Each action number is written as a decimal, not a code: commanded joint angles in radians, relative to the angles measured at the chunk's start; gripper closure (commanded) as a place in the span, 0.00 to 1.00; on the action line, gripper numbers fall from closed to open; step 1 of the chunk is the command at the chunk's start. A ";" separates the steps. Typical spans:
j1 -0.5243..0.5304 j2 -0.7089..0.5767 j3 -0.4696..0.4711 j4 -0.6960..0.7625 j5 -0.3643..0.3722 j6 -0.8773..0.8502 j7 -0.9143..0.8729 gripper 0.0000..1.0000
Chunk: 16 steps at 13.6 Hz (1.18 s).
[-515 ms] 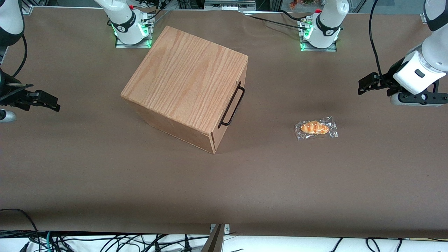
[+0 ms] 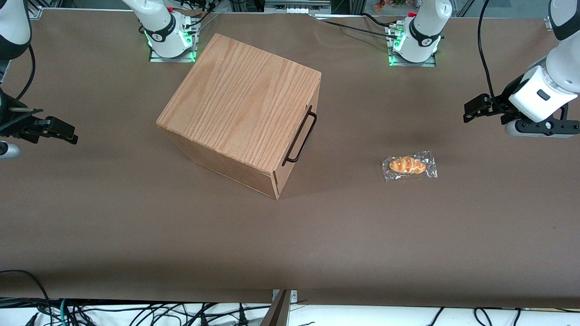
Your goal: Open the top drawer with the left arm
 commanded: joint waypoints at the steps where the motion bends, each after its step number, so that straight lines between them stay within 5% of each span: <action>1: 0.008 -0.011 -0.012 -0.007 0.031 0.002 -0.004 0.00; 16: 0.008 -0.013 -0.012 -0.007 0.031 -0.012 -0.004 0.00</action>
